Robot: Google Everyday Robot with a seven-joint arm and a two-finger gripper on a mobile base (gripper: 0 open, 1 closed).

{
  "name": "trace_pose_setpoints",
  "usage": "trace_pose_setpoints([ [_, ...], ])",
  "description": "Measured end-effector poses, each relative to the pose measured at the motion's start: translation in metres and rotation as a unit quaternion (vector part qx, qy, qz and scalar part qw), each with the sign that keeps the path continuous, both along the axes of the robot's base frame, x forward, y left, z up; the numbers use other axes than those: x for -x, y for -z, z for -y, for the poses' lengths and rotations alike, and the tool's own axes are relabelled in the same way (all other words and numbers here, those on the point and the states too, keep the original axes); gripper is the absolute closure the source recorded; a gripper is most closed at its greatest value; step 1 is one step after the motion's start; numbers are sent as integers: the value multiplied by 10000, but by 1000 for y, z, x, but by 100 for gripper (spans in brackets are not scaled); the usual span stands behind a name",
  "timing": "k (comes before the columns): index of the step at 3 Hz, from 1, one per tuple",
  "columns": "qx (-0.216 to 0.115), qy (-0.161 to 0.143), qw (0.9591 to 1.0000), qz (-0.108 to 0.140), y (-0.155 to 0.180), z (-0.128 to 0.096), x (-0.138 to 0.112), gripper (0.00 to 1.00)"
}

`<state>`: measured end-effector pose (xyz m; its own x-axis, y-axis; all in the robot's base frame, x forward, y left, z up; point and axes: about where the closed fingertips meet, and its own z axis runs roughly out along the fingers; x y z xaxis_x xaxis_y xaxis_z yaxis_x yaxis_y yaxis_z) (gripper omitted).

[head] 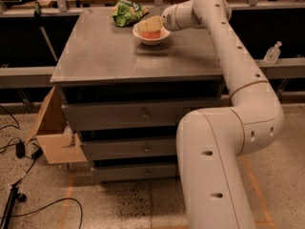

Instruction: Pick apple from paper bowl and place on counter

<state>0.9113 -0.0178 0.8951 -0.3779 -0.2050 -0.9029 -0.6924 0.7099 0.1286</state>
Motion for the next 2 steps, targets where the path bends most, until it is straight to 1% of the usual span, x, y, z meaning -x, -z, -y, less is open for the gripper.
trace_pose_setpoints([
  [1,5,62,10000,19,-2,5,-2,0],
  [2,80,281,9995,91,-6,11,-10,16],
])
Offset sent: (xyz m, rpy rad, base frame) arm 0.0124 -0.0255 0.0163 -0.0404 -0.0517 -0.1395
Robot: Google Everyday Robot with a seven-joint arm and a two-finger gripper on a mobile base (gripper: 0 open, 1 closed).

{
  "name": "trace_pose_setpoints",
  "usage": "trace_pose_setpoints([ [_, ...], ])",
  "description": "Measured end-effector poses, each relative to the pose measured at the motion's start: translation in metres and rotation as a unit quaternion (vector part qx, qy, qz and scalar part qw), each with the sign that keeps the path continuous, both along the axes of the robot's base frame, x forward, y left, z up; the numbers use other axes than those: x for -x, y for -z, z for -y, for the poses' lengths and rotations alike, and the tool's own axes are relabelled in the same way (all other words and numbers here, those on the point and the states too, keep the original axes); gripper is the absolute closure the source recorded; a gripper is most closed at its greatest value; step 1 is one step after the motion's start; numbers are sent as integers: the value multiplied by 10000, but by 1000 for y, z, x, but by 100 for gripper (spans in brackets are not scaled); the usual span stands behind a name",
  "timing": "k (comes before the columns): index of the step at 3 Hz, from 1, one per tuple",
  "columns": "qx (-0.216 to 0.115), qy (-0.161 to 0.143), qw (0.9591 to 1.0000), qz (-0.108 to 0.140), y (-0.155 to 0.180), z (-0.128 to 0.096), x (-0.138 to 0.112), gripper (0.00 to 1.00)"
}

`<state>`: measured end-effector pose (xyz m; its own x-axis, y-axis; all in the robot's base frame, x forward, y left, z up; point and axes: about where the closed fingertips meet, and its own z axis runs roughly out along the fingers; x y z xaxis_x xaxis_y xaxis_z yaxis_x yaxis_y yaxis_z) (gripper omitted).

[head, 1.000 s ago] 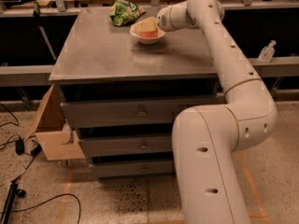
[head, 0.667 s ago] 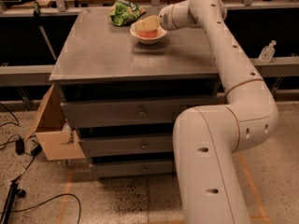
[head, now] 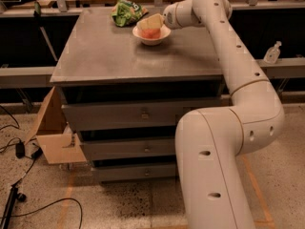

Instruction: Pick apple from paper bowl and place on counter

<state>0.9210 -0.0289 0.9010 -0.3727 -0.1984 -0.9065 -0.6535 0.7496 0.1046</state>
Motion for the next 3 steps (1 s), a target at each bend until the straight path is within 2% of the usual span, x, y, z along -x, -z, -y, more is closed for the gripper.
trace_pose_setpoints([
  [2,126,192,9996,135,-6,2,-8,61],
  [3,142,132,9997,150,-7,-5,-6,51],
])
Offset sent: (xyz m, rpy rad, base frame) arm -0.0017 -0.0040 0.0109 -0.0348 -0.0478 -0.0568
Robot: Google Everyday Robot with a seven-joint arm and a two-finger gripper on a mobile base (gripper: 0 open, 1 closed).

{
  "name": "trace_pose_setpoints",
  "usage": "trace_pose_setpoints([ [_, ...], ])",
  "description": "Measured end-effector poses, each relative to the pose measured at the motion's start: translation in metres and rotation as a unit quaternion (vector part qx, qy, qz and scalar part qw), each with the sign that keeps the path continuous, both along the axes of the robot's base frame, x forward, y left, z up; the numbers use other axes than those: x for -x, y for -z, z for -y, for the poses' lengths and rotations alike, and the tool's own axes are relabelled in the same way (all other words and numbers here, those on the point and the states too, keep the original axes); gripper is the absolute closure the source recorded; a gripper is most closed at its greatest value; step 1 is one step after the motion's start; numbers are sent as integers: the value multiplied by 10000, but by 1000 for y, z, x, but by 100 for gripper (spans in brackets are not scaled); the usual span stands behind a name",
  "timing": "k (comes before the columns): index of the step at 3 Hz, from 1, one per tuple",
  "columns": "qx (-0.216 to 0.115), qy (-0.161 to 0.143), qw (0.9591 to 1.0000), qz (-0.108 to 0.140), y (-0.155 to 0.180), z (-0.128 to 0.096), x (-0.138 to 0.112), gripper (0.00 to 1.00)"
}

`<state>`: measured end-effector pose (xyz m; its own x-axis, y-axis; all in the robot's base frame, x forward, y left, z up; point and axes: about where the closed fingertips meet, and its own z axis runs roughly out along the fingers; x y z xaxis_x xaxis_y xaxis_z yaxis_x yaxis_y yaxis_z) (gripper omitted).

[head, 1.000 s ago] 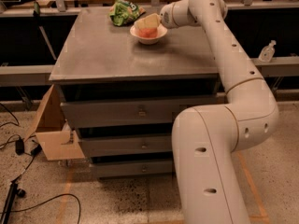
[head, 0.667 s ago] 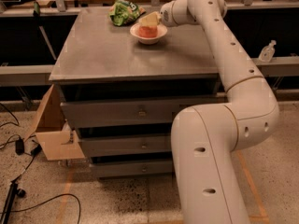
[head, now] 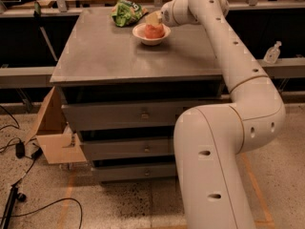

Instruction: Pick apple from paper bowl and place on counter

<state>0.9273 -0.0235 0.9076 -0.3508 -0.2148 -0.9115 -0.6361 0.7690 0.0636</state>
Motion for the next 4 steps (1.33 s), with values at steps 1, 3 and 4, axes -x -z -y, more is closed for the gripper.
trace_pose_setpoints([
  [1,15,-75,10000,-14,4,-7,4,37],
  [3,-15,-72,10000,-5,8,-8,7,51],
  [4,-24,-109,9999,-93,18,-11,12,56],
])
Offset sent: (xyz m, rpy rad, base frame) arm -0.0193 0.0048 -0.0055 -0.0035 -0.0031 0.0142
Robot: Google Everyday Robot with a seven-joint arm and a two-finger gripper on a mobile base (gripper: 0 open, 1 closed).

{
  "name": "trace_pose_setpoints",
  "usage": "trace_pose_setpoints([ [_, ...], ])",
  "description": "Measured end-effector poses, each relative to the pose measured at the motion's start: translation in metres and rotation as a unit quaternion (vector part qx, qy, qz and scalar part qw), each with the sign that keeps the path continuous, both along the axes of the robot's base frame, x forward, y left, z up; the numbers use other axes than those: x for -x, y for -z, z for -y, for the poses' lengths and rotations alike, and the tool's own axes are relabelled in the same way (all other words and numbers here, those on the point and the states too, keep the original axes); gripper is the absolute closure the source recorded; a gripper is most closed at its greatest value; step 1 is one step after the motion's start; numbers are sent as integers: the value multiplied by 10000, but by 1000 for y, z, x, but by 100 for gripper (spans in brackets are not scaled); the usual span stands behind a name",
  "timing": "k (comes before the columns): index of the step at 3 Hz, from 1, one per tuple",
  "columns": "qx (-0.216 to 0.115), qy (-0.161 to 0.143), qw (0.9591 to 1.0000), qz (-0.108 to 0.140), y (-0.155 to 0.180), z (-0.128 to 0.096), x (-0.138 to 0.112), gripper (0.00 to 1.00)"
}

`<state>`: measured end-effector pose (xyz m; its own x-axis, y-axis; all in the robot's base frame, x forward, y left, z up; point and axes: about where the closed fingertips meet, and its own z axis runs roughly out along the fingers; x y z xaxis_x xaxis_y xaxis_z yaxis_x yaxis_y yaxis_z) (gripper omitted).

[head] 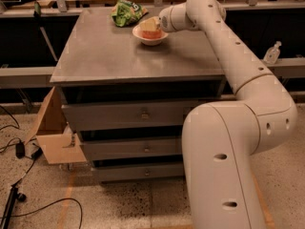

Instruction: Pick apple from paper bowl and place on counter

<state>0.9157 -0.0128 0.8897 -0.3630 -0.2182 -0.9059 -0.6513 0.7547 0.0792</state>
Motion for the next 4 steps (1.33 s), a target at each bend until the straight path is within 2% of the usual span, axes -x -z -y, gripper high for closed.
trace_pose_setpoints([
  [1,8,-7,10000,-20,2,-1,1,45],
  [2,9,-8,10000,-21,2,-1,1,30],
  [3,37,-40,10000,-52,6,-3,2,30],
  [4,78,-83,9999,-58,10,-7,3,48],
])
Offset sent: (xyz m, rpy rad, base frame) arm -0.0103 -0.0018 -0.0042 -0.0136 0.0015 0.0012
